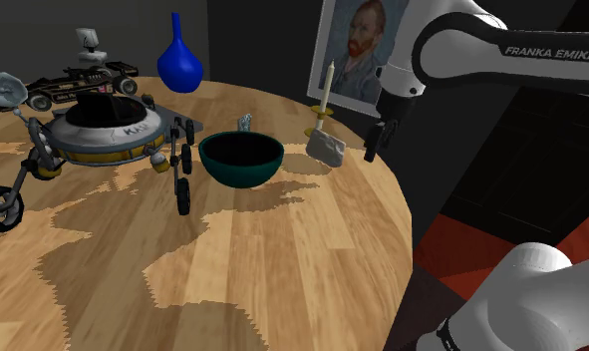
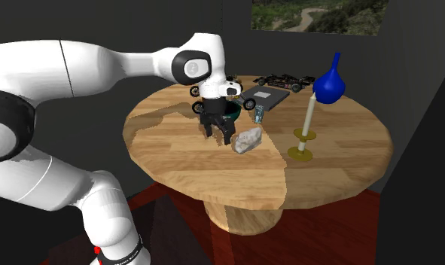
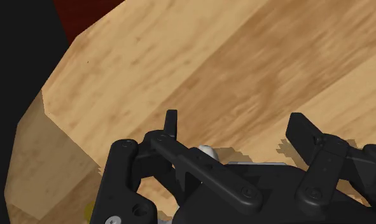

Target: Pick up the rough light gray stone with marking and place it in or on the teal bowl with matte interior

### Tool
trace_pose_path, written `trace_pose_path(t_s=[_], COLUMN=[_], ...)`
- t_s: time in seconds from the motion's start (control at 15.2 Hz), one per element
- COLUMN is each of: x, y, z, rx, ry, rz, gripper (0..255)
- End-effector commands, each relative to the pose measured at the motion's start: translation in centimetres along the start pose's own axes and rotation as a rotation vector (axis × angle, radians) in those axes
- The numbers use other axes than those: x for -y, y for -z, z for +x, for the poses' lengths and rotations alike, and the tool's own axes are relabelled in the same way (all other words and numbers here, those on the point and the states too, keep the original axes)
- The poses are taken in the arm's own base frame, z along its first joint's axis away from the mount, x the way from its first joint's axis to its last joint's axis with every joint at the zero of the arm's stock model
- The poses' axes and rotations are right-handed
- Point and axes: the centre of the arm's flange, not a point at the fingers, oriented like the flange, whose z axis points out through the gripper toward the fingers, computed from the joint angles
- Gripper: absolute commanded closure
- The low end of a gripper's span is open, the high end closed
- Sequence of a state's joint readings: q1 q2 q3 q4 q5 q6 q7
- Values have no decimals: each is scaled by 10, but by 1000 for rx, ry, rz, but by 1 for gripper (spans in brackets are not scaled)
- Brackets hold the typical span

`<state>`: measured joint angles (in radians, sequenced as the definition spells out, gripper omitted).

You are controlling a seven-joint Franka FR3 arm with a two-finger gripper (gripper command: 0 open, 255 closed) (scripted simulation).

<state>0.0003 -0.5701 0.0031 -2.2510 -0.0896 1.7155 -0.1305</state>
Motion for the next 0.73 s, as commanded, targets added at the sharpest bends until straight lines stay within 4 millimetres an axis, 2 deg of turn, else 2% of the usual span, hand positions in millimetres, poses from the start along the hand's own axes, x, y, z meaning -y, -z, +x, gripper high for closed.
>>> trace_pose_path(t_s=[0.0, 0.4, 0.46, 0.66], x=[-4, -20, -22, -21], y=[-3, -12, -13, -29], z=[28, 103, 111, 111], rx=[-7, -25, -26, -26], ry=[9, 35, 38, 38], rz=[8, 31, 33, 33], gripper=[0, 0, 0, 0])
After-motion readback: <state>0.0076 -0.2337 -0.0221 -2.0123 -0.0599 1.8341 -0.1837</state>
